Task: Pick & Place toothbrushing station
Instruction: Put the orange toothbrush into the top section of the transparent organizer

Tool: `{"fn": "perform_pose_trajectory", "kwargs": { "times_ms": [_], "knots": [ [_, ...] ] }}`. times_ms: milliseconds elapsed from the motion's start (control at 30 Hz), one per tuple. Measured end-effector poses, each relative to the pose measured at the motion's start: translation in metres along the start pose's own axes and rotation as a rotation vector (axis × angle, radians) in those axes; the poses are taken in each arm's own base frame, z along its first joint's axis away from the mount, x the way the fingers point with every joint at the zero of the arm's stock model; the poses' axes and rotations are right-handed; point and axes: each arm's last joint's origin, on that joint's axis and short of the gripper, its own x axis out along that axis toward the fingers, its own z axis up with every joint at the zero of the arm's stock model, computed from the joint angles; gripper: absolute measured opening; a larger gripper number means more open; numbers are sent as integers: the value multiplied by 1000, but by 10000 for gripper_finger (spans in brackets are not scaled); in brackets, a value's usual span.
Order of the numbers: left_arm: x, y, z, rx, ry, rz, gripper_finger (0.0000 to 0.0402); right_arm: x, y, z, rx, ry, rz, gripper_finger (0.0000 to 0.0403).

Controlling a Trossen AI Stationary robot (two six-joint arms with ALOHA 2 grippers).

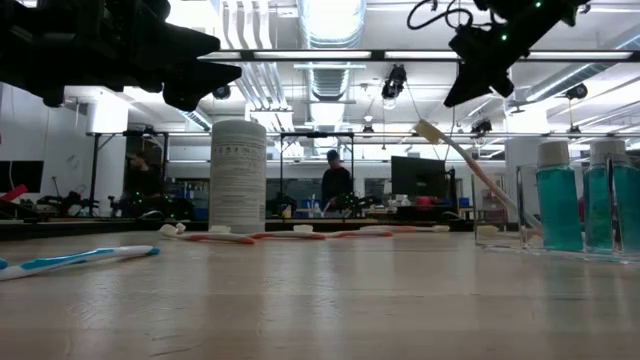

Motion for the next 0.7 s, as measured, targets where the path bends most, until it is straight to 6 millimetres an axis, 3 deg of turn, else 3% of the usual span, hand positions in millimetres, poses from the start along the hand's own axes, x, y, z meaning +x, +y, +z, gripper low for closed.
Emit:
{"fn": "perform_pose_trajectory", "kwargs": {
  "times_ms": [367, 700],
  "knots": [
    [0, 0, 0, 0, 0, 0, 319, 9, -1, -18, 101, 45, -5, 27],
    [0, 0, 0, 0, 0, 0, 319, 30, -1, -15, 65, 86, -39, 52]
  ]
}}
